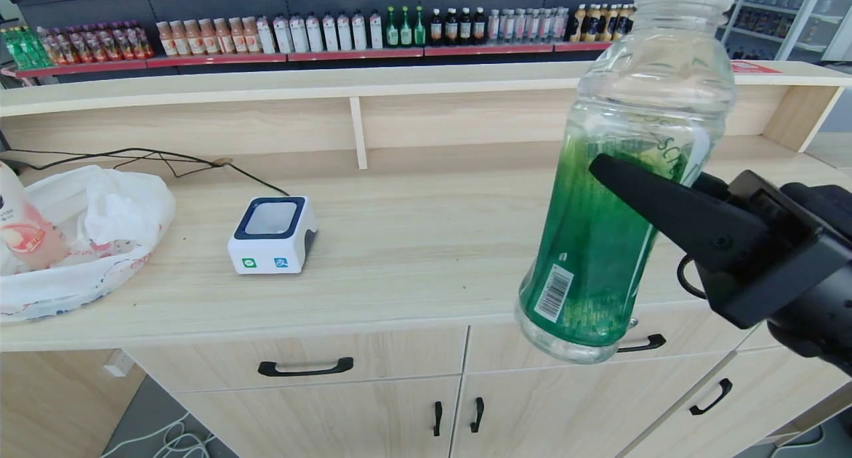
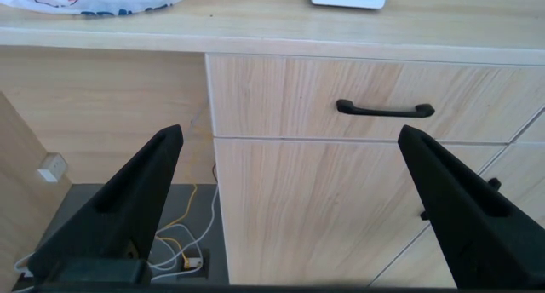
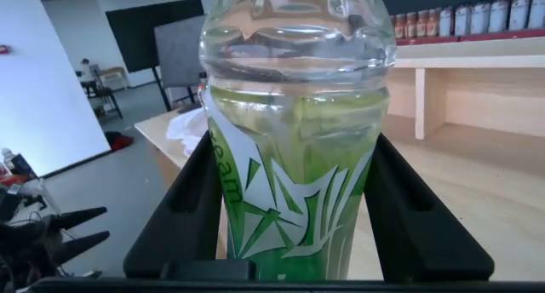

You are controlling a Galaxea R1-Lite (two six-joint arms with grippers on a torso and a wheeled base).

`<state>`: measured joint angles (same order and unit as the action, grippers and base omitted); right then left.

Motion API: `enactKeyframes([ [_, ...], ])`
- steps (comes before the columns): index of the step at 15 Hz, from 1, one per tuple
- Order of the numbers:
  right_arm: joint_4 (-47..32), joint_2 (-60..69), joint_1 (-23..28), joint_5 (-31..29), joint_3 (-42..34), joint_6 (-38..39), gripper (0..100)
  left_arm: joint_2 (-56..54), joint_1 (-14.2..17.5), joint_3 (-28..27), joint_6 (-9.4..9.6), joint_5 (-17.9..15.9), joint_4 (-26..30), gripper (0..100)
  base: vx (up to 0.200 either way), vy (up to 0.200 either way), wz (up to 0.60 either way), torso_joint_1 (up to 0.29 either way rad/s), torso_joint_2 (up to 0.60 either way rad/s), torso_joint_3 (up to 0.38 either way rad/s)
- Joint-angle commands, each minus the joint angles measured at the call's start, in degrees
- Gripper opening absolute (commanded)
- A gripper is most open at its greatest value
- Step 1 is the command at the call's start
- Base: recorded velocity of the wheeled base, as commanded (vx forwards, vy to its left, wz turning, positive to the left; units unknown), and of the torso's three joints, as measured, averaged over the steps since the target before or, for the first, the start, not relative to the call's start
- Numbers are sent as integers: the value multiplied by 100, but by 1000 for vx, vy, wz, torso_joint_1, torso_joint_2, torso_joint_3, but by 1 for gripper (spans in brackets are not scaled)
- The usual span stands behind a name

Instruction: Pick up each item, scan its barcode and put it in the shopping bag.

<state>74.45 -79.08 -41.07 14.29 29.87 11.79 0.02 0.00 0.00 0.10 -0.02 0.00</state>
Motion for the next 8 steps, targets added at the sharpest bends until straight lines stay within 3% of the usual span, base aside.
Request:
enactKeyframes([
  [1, 0, 112, -6, 13, 2, 52, 0, -2, 0, 0, -1, 2, 0, 100, 0, 0, 0, 0, 0, 0],
  [5, 8, -108, -6, 742, -51, 667, 0, -2, 0, 0, -1, 2, 0, 100, 0, 0, 0, 0, 0, 0],
  [8, 562, -705, 3, 944, 169, 1238, 0, -2, 0, 0, -1, 2, 0, 100, 0, 0, 0, 0, 0, 0],
])
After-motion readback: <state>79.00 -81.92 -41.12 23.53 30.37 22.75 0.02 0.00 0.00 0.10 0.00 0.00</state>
